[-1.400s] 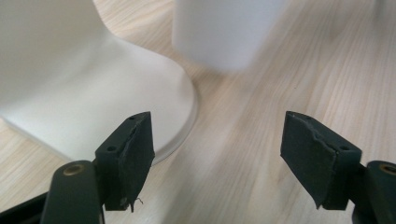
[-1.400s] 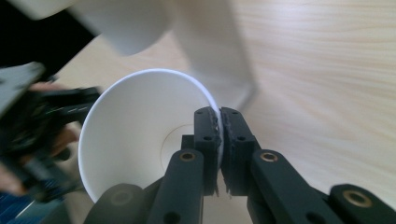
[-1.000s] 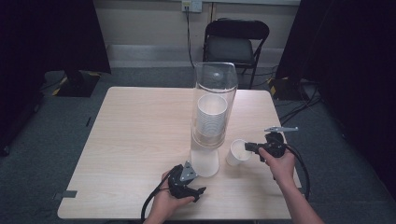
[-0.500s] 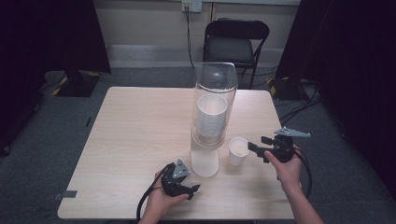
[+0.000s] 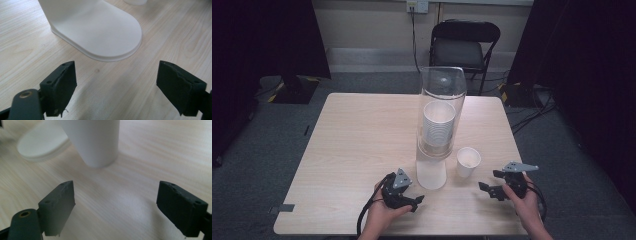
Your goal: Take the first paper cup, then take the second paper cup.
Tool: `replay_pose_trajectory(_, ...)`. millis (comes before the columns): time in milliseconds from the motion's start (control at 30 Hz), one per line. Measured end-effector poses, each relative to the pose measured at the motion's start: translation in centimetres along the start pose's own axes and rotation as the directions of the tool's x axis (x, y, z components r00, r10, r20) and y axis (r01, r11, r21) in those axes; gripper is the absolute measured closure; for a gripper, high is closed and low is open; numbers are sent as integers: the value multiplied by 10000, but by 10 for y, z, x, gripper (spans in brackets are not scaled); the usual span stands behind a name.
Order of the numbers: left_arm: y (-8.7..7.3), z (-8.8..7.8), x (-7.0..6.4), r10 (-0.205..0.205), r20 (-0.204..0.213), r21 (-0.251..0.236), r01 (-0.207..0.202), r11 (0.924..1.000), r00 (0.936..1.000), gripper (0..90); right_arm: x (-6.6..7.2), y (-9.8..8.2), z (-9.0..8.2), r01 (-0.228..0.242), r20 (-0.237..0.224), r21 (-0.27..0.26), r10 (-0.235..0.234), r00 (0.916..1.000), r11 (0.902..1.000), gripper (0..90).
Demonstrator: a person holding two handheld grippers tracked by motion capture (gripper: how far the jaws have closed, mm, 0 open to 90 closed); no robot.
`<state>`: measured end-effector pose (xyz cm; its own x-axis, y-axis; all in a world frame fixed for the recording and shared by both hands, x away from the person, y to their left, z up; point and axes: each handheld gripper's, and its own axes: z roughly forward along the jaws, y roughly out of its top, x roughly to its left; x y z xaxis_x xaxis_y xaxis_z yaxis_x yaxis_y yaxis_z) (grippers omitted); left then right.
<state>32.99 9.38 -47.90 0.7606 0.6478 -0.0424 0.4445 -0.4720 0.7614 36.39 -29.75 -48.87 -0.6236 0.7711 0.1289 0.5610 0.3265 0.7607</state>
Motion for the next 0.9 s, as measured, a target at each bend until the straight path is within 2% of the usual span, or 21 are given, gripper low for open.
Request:
replay_pose_trajectory(133,-1,-3,3,-29,-85,86,30,10000,10000,162,0,-7,7,12,58,110,-13,10000,9999,148)
replay_pose_trajectory(167,-1,-4,6,-220,-97,-112,219,9997,9997,161,1,-7,9,351,306,143,-355,9989,9993,149)
replay_pose_trajectory(233,-1,-4,6,-378,-97,-227,376,9990,9992,162,1,-6,9,493,335,208,-500,9982,9986,149)
replay_pose_trajectory(267,-1,-4,6,-586,-98,-278,583,9979,9982,163,4,-6,11,981,441,412,-999,9940,9943,146)
replay_pose_trajectory(300,0,-4,8,-629,-125,-386,623,9973,9979,163,4,-6,11,981,441,412,-999,9940,9943,146)
replay_pose_trajectory(333,1,-5,9,-644,-198,-372,637,9973,9977,166,6,-6,13,1356,524,539,-1384,9890,9893,138)
replay_pose_trajectory(433,2,-4,10,-864,-214,-407,855,9955,9960,167,6,-5,13,1354,525,537,-1382,9890,9893,138)
replay_pose_trajectory(533,5,-3,10,-887,-219,-482,876,9950,9958,168,6,-5,13,1353,526,535,-1381,9890,9894,136)
replay_pose_trajectory(600,7,-3,10,-733,-225,-408,723,9965,9971,168,6,-5,13,1342,519,546,-1370,9892,9895,135)
replay_pose_trajectory(900,33,-3,11,-789,-106,-954,775,9924,9968,168,6,-5,13,1342,537,559,-1372,9891,9894,135)
